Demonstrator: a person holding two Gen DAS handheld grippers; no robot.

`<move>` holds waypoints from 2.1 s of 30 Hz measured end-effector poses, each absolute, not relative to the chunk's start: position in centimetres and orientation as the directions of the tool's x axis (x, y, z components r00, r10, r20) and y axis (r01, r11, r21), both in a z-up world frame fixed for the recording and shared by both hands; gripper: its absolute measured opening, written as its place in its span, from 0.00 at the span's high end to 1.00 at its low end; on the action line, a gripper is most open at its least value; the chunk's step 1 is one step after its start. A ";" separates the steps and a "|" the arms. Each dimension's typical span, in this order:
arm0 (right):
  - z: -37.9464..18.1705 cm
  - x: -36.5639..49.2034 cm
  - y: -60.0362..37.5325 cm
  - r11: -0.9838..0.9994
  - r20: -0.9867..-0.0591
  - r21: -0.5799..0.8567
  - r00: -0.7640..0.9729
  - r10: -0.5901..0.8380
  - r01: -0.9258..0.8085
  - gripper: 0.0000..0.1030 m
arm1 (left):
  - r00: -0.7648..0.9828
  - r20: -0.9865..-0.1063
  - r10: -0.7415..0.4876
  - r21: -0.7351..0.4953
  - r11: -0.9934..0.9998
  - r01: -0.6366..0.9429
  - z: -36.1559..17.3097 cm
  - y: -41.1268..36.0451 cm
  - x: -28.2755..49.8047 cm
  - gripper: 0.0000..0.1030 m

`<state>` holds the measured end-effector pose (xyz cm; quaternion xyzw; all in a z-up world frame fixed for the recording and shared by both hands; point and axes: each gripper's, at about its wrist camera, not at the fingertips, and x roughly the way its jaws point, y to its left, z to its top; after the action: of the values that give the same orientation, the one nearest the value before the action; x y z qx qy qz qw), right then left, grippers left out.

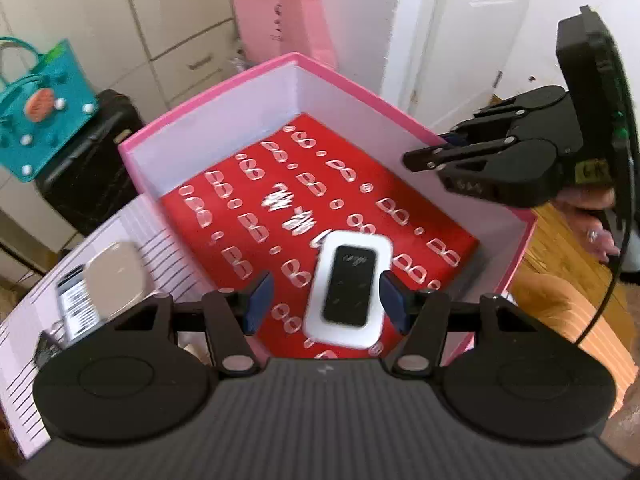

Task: Organize rigid objects
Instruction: 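Carry the white router with the left tool into the pink box and release, then grasp the black power bank with the left tool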

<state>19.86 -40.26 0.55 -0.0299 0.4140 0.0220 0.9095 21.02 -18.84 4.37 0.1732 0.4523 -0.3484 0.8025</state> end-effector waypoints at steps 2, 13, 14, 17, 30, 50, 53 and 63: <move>0.5 19.9 -40.2 0.997 -0.755 -0.038 0.656 0.014 -0.064 0.88 | 0.364 -0.839 -0.404 -0.038 0.712 0.701 5.2 -17.3 20.5 0.44; 0.6 20.0 -39.9 0.997 -0.758 -0.051 0.652 -0.001 -0.057 0.85 | 0.454 -0.810 -0.373 -0.018 0.788 0.615 7.4 -9.3 18.4 0.36; 0.7 20.1 -39.8 0.997 -0.760 -0.055 0.650 -0.005 -0.056 0.85 | 0.458 -0.810 -0.365 -0.015 0.795 0.606 7.2 -8.6 18.3 0.35; 0.9 20.2 -39.6 0.997 -0.763 -0.063 0.646 -0.013 -0.055 0.83 | 0.462 -0.817 -0.346 -0.017 0.815 0.580 6.2 -6.6 18.0 0.33; 1.2 20.1 -39.3 0.997 -0.762 -0.069 0.647 -0.030 -0.035 0.82 | 0.468 -0.811 -0.350 0.015 0.788 0.615 -0.6 -6.1 15.7 0.33; 1.2 19.9 -39.0 0.996 -0.761 -0.082 0.648 -0.035 -0.043 0.80 | 0.493 -0.818 -0.296 0.107 0.764 0.636 -6.1 -10.3 15.2 0.33; 1.2 19.9 -38.9 0.995 -0.762 -0.085 0.646 -0.037 -0.044 0.80 | 0.484 -0.822 -0.301 0.083 0.776 0.625 -6.1 -10.2 15.9 0.33; 1.3 20.0 -38.8 0.990 -0.744 -0.130 0.665 -0.067 -0.045 0.93 | 0.460 -0.831 -0.313 0.042 0.788 0.614 -6.0 -9.8 17.2 0.41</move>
<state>20.02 -38.78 1.26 -0.0688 0.4094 -0.0060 0.9097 17.17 -9.76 -6.03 0.1708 0.4399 -0.2769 0.8371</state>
